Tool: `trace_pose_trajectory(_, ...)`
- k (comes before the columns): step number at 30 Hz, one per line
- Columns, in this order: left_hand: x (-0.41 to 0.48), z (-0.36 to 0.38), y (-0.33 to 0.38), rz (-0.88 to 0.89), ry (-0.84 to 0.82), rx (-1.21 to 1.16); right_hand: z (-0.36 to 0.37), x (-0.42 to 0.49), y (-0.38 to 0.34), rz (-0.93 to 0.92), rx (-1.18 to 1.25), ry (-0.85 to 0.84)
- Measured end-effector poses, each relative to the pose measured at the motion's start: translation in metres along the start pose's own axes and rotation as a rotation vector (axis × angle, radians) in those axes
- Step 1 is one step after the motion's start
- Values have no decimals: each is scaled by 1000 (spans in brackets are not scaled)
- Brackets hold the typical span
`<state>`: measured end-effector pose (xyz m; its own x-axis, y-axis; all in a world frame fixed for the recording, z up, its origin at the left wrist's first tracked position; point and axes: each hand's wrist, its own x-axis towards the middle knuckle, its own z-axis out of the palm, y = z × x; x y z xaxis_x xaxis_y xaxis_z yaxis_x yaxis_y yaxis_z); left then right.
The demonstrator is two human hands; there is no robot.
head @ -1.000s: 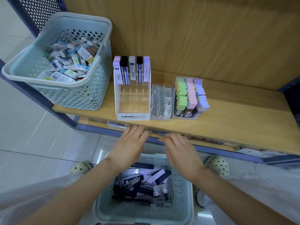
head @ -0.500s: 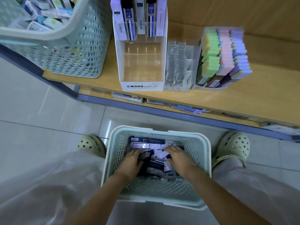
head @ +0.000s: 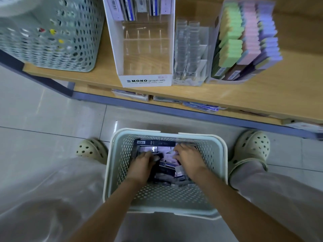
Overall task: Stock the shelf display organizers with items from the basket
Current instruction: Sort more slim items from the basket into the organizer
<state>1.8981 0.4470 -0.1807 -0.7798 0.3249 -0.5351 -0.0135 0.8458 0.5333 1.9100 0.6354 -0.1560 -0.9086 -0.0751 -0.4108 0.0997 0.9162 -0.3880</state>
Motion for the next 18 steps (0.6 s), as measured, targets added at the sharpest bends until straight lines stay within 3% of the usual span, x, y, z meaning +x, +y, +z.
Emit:
trace_pose_trajectory(3, -9, -10, 14, -5, 115, -288, -14, -10, -11, 114, 337, -99)
trace_pose_trajectory(8, -26, -25, 53, -47, 145, -672, -33, -29, -36, 243, 904, 26)
trace_pose_trajectory(14, -51, -39, 93, 52, 176, -845, -53, -53, -38, 269, 909, 130)
trace_pose_trajectory(18, -56, -45, 115, 150, 133, -801, -78, -73, -29, 236, 996, 193)
